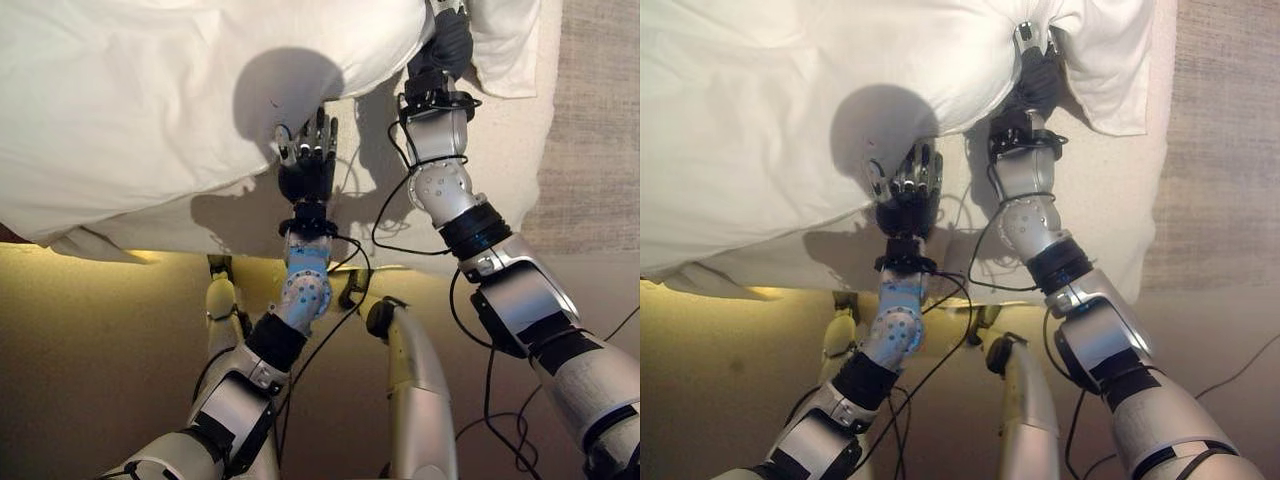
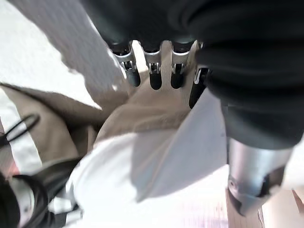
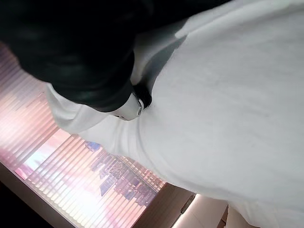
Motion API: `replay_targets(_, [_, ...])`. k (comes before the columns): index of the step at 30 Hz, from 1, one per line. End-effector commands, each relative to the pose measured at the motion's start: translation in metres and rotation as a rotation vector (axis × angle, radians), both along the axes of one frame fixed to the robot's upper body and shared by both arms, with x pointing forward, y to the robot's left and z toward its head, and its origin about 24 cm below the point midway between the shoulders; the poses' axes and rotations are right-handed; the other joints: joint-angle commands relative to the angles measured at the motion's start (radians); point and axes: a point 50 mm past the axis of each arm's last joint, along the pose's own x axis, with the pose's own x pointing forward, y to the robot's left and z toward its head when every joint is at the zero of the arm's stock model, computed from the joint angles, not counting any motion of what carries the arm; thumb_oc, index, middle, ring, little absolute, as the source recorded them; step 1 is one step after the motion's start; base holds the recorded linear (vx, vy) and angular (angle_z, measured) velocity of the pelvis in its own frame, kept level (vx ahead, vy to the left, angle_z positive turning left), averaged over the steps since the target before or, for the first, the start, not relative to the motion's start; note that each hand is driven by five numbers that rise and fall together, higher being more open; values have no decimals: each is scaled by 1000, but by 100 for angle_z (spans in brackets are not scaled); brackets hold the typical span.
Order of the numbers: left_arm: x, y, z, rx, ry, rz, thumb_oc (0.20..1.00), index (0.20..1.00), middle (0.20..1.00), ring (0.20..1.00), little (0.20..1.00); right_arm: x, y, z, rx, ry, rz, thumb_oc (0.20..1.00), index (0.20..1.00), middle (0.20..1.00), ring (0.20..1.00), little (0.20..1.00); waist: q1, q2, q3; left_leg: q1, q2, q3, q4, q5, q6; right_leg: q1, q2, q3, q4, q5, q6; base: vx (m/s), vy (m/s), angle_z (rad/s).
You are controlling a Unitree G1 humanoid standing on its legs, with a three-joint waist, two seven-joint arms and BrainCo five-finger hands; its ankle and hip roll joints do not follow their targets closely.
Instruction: Make the bed
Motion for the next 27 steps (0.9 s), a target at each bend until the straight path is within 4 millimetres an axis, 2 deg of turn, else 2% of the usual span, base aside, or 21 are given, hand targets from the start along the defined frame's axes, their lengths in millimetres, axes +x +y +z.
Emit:
replay_targets(1, [-2,-3,-9,9,1,-38,1000,1000,1000,1000,1000,-37,-10,49,100,-274,2,200,200,200,200,200,24,-88,-18,-40,-2,-1,159,-175,62,13,45,22,-125,97,125,0,0,0])
replay_targets(5, [1,0,-20,-9,56,-36,1000,1000,1000,1000,1000,-38,-7,48,102,-267,5,200,200,200,200,200,25,-90,-14,-47,-1,-3,166,-176,63,10,47,20,-119,93,123,4,1,-1])
replay_targets(6, [4,10,-23,-28,74,2,1000,1000,1000,1000,1000,-38,-11,47,107,-268,-7,200,200,200,200,200,27,-90,-14,-50,0,-4,173,-176,64,6,48,19,-111,91,121,0,0,0])
replay_targets(7, [4,10,-23,-28,75,2,1000,1000,1000,1000,1000,-38,-11,47,107,-267,-6,200,200,200,200,200,27,-90,-14,-52,0,-5,175,-177,64,5,48,19,-110,91,121,18,-2,3])
replay_targets(8, [5,21,-21,-59,66,46,1000,1000,1000,1000,1000,-37,-16,44,115,-265,-20,200,200,200,200,200,30,-88,-14,-54,0,-7,177,-177,63,3,48,17,-107,89,120,0,0,0])
replay_targets(9, [5,21,-21,-59,67,47,1000,1000,1000,1000,1000,-38,-16,44,115,-265,-20,200,200,200,200,200,29,-88,-15,-55,0,-8,178,-178,63,3,47,17,-106,88,120,0,0,0])
replay_targets(14, [3,62,-17,-137,37,214,1000,1000,1000,1000,1000,-35,-33,37,134,-246,-80,200,200,200,200,200,47,-77,-11,-58,-2,-15,166,-168,56,11,46,4,-112,84,122,0,0,0])
replay_targets(19, [-1,82,-18,-158,31,303,1000,1000,1000,1000,1000,-34,-41,30,143,-234,-97,200,200,200,200,200,65,-75,-12,-62,-4,-25,160,-166,56,16,47,-8,-115,84,122,6,-15,5])
replay_targets(22, [-5,96,-3,-120,-31,381,1000,1000,1000,1000,1000,-34,-45,26,131,-233,-106,200,200,200,200,200,70,-71,-14,-67,-6,-31,158,-164,56,18,48,-14,-113,81,122,5,-4,4])
replay_targets(27, [-10,103,15,-67,-104,440,1000,1000,1000,1000,1000,-32,-46,22,133,-220,-116,200,200,200,200,200,73,-67,-16,-67,-8,-31,148,-160,54,21,48,-17,-122,80,122,0,0,0])
